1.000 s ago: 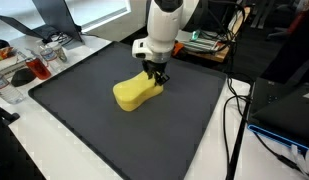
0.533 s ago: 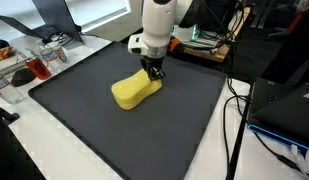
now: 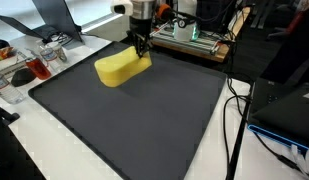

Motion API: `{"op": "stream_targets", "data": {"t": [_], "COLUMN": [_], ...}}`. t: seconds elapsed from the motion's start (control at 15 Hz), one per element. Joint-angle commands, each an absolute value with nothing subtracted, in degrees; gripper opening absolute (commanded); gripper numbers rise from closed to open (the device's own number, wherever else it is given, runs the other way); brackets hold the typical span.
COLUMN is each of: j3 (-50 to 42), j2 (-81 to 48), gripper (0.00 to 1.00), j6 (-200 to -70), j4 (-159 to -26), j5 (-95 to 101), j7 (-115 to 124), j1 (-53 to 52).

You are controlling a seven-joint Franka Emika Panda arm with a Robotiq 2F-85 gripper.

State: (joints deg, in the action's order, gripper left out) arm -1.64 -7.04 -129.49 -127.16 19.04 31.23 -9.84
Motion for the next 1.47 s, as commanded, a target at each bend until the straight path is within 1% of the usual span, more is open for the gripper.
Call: {"op": "stream_targets", "data": {"t": [0.0,0.27,0.53,1.13,1.2,1.27,1.4], "j3": [0.03,2.46,4.9,7.99,7.99,8.08,8.11], "j2": [3.84,11.33,16.12,20.86,21.13,21.28,21.59], "gripper": [0.02,0.02,0.02,0.02,0.31,0.32,0.45], "j6": [-124.1,-117.99,-115.03,-115.37,-115.16,-115.0,-114.9], "j4": [-130.41,-128.6,-127.18,-126.04,-126.02,-126.0,-126.08], "j5": [19.74,20.74,20.89,21.61,21.2,21.23,21.21], "j7": [26.41,22.78,20.05,18.2,17.58,17.31,16.58], "j1": [-8.02,-6.54,-5.39,-3.8,-3.82,-3.77,-3.69]}}
